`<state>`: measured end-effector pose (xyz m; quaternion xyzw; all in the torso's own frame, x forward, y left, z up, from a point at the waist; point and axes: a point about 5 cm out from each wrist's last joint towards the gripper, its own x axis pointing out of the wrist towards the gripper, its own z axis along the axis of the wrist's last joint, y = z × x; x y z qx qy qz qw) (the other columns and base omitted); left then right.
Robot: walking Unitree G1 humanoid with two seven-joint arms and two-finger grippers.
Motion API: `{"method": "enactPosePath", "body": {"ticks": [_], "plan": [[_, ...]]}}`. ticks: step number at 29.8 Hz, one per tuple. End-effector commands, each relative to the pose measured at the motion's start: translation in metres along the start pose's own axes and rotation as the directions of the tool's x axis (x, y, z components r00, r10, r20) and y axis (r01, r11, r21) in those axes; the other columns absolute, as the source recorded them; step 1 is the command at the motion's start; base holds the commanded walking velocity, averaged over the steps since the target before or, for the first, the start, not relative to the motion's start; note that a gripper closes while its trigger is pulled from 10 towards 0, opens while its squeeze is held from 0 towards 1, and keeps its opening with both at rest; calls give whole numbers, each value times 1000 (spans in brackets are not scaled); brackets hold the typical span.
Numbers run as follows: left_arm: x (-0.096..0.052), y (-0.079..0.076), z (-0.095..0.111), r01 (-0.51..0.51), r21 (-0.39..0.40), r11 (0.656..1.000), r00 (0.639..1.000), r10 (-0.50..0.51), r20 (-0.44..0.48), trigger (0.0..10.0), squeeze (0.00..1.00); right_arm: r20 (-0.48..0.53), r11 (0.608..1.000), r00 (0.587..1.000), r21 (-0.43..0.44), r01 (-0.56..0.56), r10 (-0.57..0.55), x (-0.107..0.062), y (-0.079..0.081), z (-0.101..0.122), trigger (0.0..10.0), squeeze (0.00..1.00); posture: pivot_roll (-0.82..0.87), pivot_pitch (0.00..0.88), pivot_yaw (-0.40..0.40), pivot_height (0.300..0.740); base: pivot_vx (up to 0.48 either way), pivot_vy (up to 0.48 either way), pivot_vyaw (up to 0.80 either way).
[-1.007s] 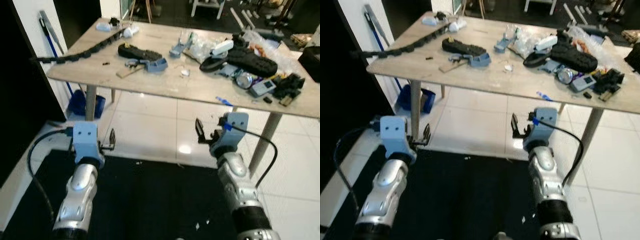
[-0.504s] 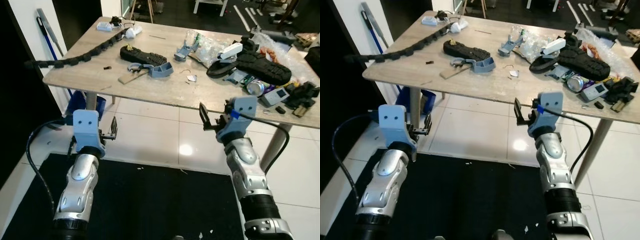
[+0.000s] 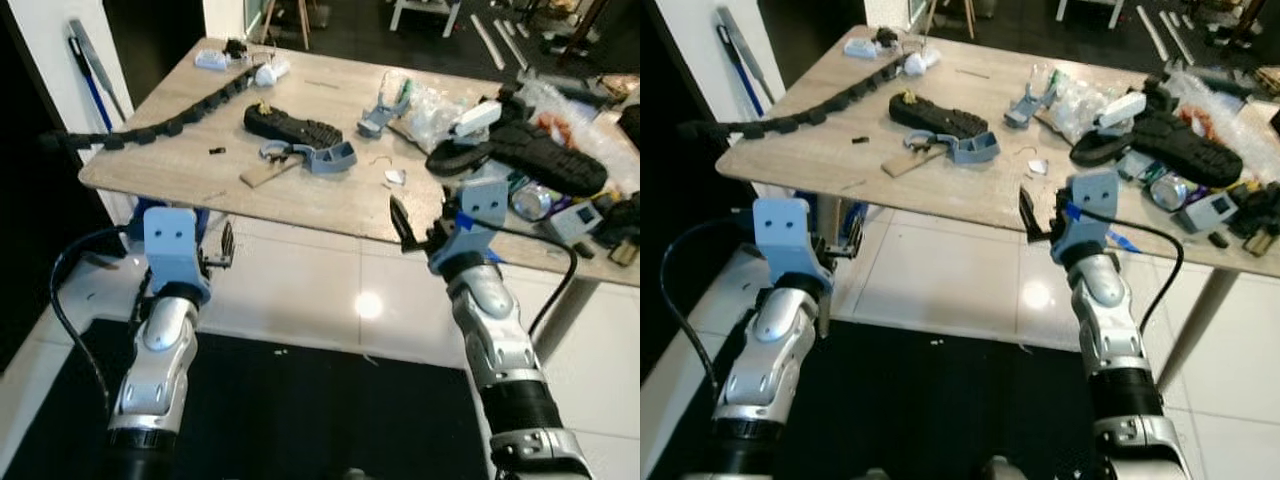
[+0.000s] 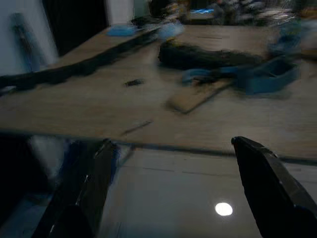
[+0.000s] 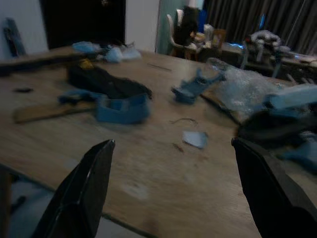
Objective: Picking trash to rubbish bin
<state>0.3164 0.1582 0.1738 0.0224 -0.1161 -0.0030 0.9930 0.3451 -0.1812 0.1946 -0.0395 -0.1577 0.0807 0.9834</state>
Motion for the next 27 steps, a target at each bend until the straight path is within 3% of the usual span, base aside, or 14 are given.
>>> {"method": "enactPosePath", "body": {"ticks": [1, 4, 22, 23, 27], "plan": [[-3, 1, -5, 3, 17, 1000, 1000, -3, -22, 10000, 0, 5, 1000, 1000, -11, 0, 0, 0, 0, 2, 10000, 0, 4, 149, -61, 740, 345, 0, 0], [-1, 1, -4, 5, 20, 1000, 1000, -5, -21, 10000, 0, 7, 999, 1000, -36, -14, 14, -1, 2, 1, 10000, 0, 7, 152, -60, 740, 347, 0, 800], [-3, -4, -4, 26, 17, 1000, 999, -26, -22, 10000, 0, -29, 997, 999, -78, -15, 13, 0, -5, -2, 10000, 0, 3, 160, -61, 740, 349, 0, 0], [-3, -4, -4, 29, 17, 999, 999, -28, -22, 10000, 0, -39, 999, 999, -43, -7, 6, 0, -5, -4, 10000, 0, 3, 160, -61, 740, 349, 0, -800], [-2, -6, -4, 31, 15, 999, 999, -31, -22, 10000, 0, -43, 998, 999, -70, -4, 1, 0, -6, -4, 10000, 0, 0, 160, -62, 740, 347, 0, -800]]}}
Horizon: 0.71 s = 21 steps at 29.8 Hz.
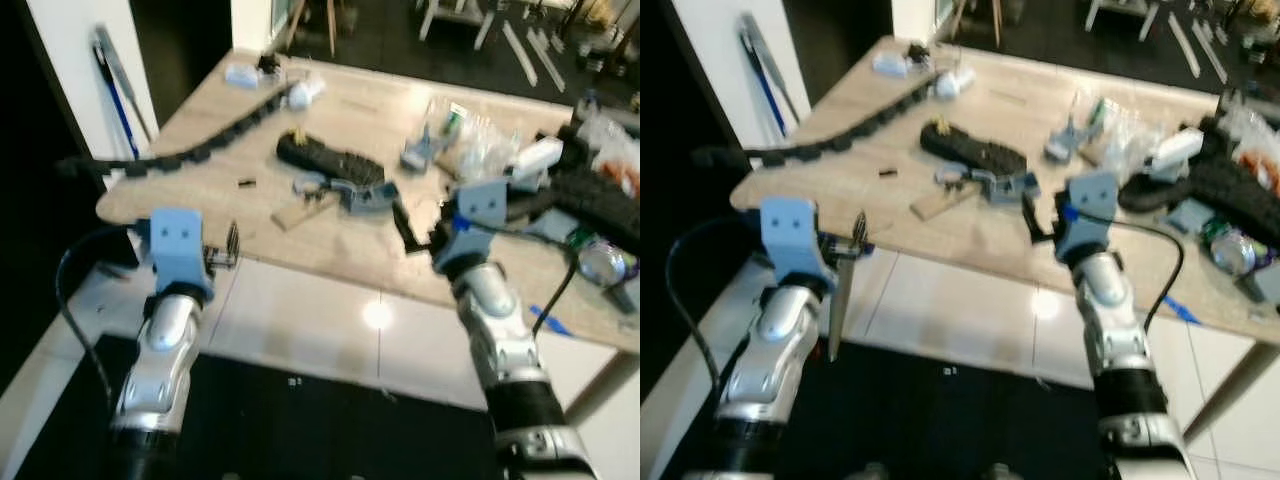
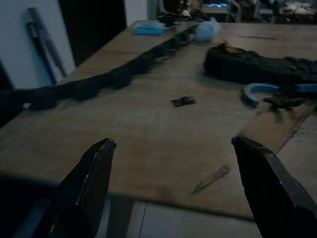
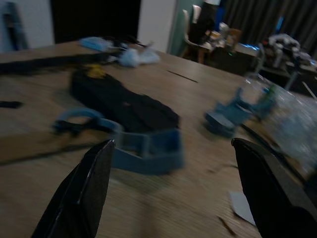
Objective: Picking trash to rubbish bin
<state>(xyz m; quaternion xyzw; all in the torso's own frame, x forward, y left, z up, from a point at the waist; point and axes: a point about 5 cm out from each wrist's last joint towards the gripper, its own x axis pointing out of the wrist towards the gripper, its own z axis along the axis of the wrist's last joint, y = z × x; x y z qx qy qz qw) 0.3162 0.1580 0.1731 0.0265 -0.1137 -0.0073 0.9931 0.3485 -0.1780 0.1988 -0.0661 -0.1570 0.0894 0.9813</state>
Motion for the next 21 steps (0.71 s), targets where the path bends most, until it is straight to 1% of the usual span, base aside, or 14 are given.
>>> {"method": "enactPosePath", "body": {"ticks": [1, 6, 9, 11, 14, 21], "plan": [[-1, -5, -3, 22, 7, 1000, 1000, -22, -17, 10000, 0, -36, 999, 999, -29, 15, -17, -5, -8, -7, 10000, 0, 0, 160, -62, 740, 349, 0, 0], [-2, -7, -3, 23, 3, 1000, 1000, -23, -16, 10000, 0, -49, 998, 999, -67, -22, 19, -4, -6, -8, 10000, 0, -4, 157, -65, 740, 348, 0, 0], [-3, -8, -3, 25, 1, 1000, 1000, -25, -15, 10000, 0, -60, 994, 995, -77, -84, 79, -3, -2, -7, 10000, 0, -5, 158, -66, 740, 350, 0, 0], [-4, -8, -3, 24, 1, 1000, 1000, -24, -15, 10000, 0, -71, 986, 988, -83, -144, 139, -2, 2, -7, 10000, 0, -6, 158, -69, 740, 349, 0, 0], [-4, -8, -3, 22, 0, 1000, 1000, -22, -15, 10000, 0, -94, 976, 979, -99, -192, 183, -1, 3, -8, 10000, 0, -8, 158, -74, 740, 350, 0, 0], [-5, -8, -3, 18, -1, 1000, 1000, -18, -16, 10000, 0, -105, 973, 976, -113, -203, 191, 0, 3, -9, 10000, 0, -8, 158, -77, 740, 352, 0, 0]]}}
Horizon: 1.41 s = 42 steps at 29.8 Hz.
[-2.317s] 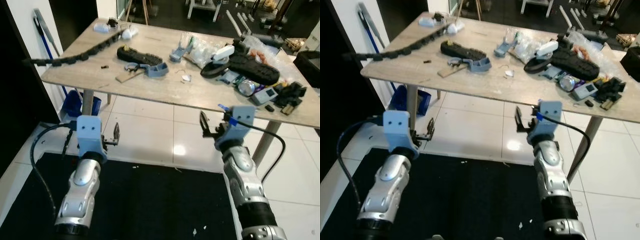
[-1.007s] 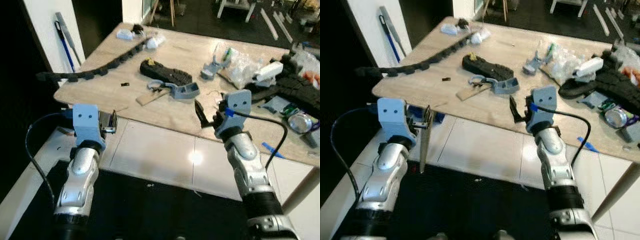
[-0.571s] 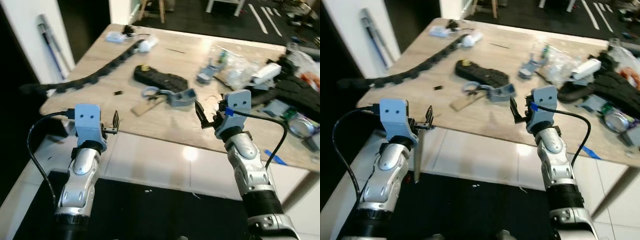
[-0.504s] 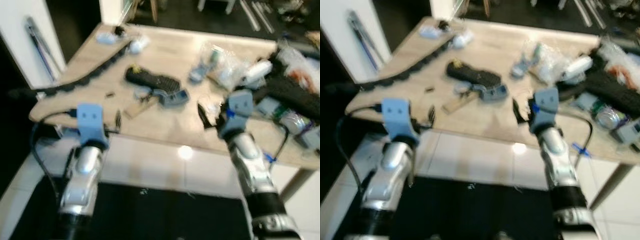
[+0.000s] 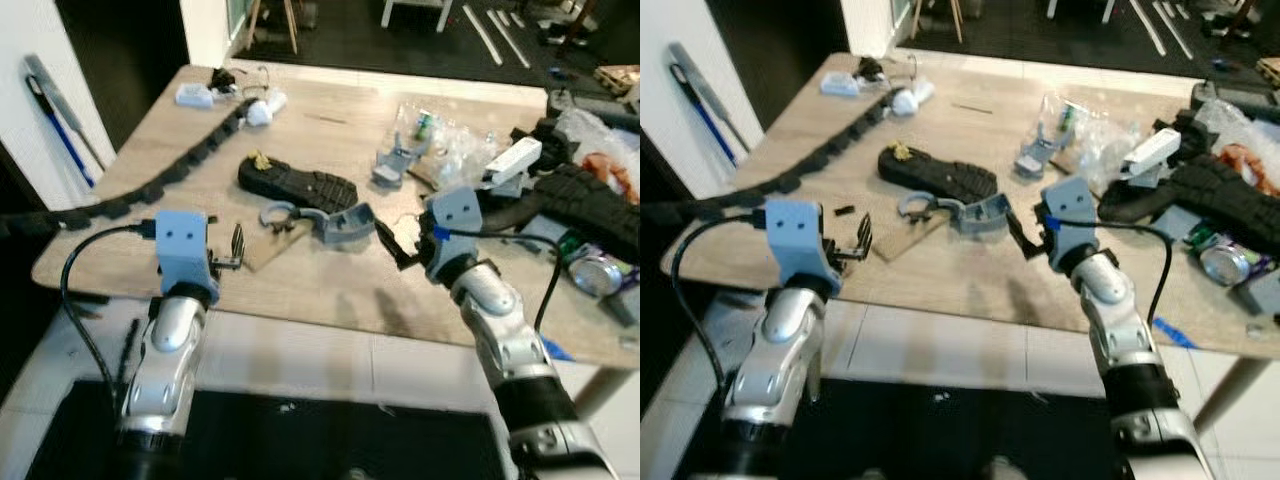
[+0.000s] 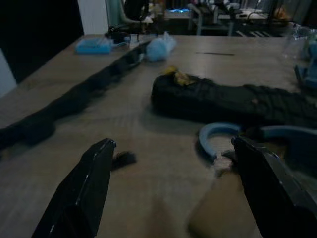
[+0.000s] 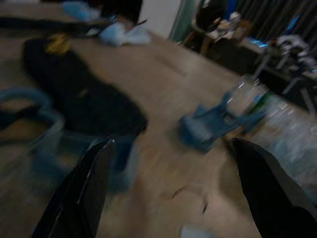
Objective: Picking trash to rubbish bin
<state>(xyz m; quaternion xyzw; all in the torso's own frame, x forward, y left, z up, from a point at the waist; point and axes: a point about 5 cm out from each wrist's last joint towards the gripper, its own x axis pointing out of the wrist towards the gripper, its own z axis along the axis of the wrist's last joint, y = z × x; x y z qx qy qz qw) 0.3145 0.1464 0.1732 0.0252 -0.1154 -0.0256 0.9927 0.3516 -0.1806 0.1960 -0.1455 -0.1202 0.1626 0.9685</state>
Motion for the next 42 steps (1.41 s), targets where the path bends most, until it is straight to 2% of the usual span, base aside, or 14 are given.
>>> {"method": "enactPosePath", "body": {"ticks": [1, 11, 13, 18, 26, 27, 28, 29, 32, 35, 37, 39, 41, 42], "plan": [[-3, 4, -4, -18, 6, 1000, 1000, 18, -20, 10000, 0, -19, 1000, 999, 5, -26, 27, 1, 7, -4, 10000, 0, -9, 158, -80, 740, 349, 0, 0], [-4, 6, -5, -22, 6, 1000, 999, 23, -30, 10000, 0, -35, 997, 997, -9, -76, 76, 0, 12, -6, 10000, 0, -10, 160, -82, 740, 338, 0, 0], [-5, 4, -7, 8, -8, 1000, 999, -9, -45, 10000, 0, -37, 996, 995, -8, -90, 89, 1, 13, -6, 10000, 0, -10, 160, -82, 740, 0, 0, 0], [-9, 1, -3, 91, -26, 996, 996, -91, -11, 10000, 0, -38, 988, 988, -33, -152, 151, 1, 15, -3, 10000, 0, -13, 162, -80, 740, 0, 0, 0], [-13, -2, -2, 146, -5, 989, 989, -146, -7, 10000, 0, -63, 971, 973, -78, -228, 223, -1, 12, -4, 10000, 0, -14, 159, -80, 740, 0, 0, 0], [-13, -3, -2, 149, -1, 989, 989, -149, -8, 10000, 0, -76, 961, 966, -104, -255, 248, -1, 10, -6, 10000, 769, -18, 156, -79, 740, 0, 0, 0], [-13, -3, -3, 151, 1, 988, 988, -151, -8, 10000, 0, -85, 954, 961, -121, -273, 264, -2, 8, -7, 10000, 769, -18, 156, -79, 740, 0, 0, 0], [-12, -4, -2, 163, 7, 987, 987, -163, -6, 10000, 0, -91, 948, 954, -122, -294, 284, -2, 7, -7, 10000, 1000, -19, 155, -78, 740, 0, 0, 0], [-12, -10, 0, 218, 23, 976, 976, -218, -3, 10000, 0, -109, 930, 939, -143, -339, 326, -2, 4, -8, 10000, 1000, -20, 151, -78, 740, 0, 0, 0], [-15, -18, 1, 311, 58, 949, 950, -311, -5, 10000, 0, -156, 903, 916, -172, -394, 370, -2, 2, -10, 10000, 1000, -21, 147, -78, 740, 0, 0, 0], [-17, -23, 2, 359, 70, 931, 933, -360, -7, 10000, 0, -216, 865, 886, -216, -454, 411, -4, 1, -13, 10000, 1000, -22, 143, -78, 740, 0, 0, 0], [-17, -26, 3, 376, 74, 924, 926, -377, -4, 10000, 0, -268, 836, 858, -230, -499, 438, -5, 0, -15, 10000, 1000, -22, 143, -78, 740, 0, 0, 0], [-17, -26, 3, 377, 79, 923, 926, -378, -3, 10000, 0, -280, 828, 850, -232, -511, 446, -6, -1, -15, 10000, 1000, -22, 143, -78, 740, 0, 0, 0], [-17, -26, 3, 377, 79, 923, 926, -378, -4, 10000, 0, -306, 813, 832, -228, -536, 463, -7, 0, -17, 10000, 1000, -20, 132, -77, 740, 0, 0, 0]]}}
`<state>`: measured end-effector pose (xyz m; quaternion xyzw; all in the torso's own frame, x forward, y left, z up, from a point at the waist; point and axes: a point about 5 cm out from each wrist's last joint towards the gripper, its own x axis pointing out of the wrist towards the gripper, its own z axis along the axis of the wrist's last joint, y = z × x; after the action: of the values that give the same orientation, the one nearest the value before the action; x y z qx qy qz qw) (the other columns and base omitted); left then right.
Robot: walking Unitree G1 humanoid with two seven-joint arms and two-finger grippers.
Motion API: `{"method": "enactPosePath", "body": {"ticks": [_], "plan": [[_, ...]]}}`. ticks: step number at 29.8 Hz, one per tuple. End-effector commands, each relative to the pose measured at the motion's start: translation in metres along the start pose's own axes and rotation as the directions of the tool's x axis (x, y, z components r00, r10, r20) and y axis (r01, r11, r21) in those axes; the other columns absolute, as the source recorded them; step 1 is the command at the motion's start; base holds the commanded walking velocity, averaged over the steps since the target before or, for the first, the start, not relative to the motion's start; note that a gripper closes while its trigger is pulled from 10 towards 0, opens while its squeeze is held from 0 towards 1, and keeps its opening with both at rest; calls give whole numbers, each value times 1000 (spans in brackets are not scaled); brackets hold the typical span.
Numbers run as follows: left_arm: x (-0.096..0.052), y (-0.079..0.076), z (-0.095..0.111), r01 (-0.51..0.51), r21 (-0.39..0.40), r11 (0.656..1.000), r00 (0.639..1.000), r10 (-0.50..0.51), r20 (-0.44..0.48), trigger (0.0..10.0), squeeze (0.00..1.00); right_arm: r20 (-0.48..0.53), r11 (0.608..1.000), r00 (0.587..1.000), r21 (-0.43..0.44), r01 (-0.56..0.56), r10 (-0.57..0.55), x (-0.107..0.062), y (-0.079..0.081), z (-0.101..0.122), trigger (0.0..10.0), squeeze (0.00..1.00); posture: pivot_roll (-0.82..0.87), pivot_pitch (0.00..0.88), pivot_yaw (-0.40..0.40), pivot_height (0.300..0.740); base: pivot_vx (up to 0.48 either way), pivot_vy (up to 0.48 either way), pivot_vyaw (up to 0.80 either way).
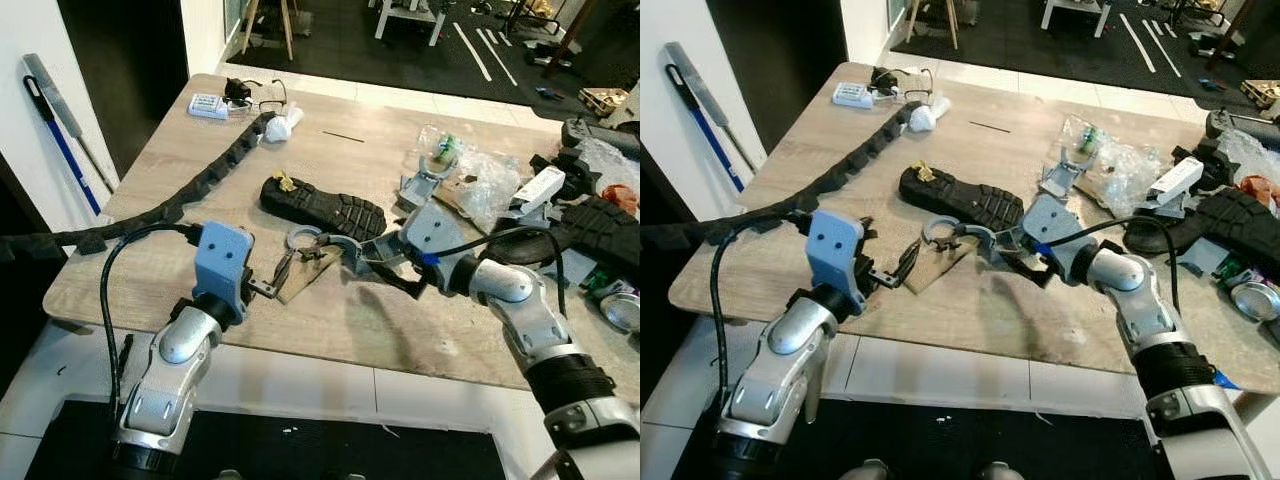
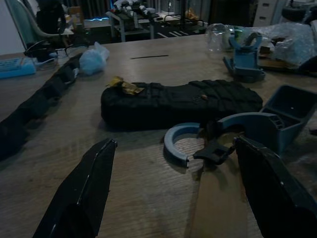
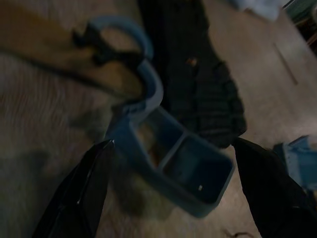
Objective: Picking trash to rubbish bin
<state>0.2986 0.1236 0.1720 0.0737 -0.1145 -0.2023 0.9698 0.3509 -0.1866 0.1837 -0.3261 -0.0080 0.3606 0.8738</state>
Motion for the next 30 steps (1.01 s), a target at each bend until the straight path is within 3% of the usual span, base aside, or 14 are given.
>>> {"method": "enactPosePath", "body": {"ticks": [1, 4, 10, 11, 12, 15, 16, 17, 18, 20, 21, 30], "plan": [[-1, -3, -1, 22, 22, 1000, 1000, -22, -2, 10000, 0, -40, 999, 998, -9, -46, 46, -1, 3, -4, 10000, 1000, -20, 132, -77, 740, 0, 0, 0], [-2, -4, -1, 31, 21, 999, 1000, -30, -5, 10000, 0, -97, 992, 987, 8, -129, 130, -3, 9, -10, 10000, 1000, -17, 129, -75, 740, 0, 0, 0], [-2, -6, 1, 70, 25, 997, 998, -70, 3, 10000, 0, -144, 984, 973, 43, -174, 179, -6, 15, -17, 10000, 1000, -17, 128, -74, 740, 0, 0, 0], [-2, -7, 2, 85, 24, 996, 996, -85, 6, 10000, 0, -153, 982, 971, 44, -182, 186, -6, 16, -19, 10000, 737, -17, 128, -74, 740, 0, 0, 0], [-2, -10, 3, 118, 23, 993, 993, -119, 11, 10000, 0, -166, 983, 969, 43, -180, 185, -7, 16, -22, 10000, 537, -14, 127, -70, 740, 0, 0, 0], [-3, -12, 3, 143, 22, 990, 990, -143, 14, 10000, 0, -176, 983, 967, 43, -180, 185, -8, 17, -24, 10000, 537, -14, 127, -70, 740, 0, 0, 0], [-4, -18, 5, 208, 34, 977, 978, -209, 20, 10000, 0, -190, 983, 965, 48, -175, 181, -9, 17, -27, 10000, 63, -14, 127, -70, 740, 0, 0, 0], [-4, -18, 5, 208, 34, 977, 978, -209, 20, 10000, 0, -190, 983, 965, 48, -175, 181, -9, 17, -27, 10000, 63, -14, 127, -70, 740, 0, 0, 0], [-6, -23, 6, 256, 43, 966, 966, -258, 23, 10000, 0, -200, 984, 964, 51, -170, 176, -9, 17, -29, 10000, 0, -14, 127, -70, 740, 0, 0, 0], [-6, -23, 6, 256, 43, 966, 966, -258, 23, 10000, 0, -200, 984, 964, 51, -170, 176, -9, 17, -29, 10000, 0, -14, 127, -70, 740, 0, 0, 0], [-5, -29, 8, 317, 63, 946, 948, -319, 26, 10000, 0, -203, 988, 967, 62, -145, 154, -10, 13, -31, 10000, 0, -13, 123, -67, 740, 0, 0, 0], [-5, -36, 7, 360, 82, 929, 932, -362, 11, 10000, 0, -208, 997, 978, 75, -15, 31, -10, 2, -39, 10000, 0, -14, 122, -68, 740, 0, 0, 0]]}}
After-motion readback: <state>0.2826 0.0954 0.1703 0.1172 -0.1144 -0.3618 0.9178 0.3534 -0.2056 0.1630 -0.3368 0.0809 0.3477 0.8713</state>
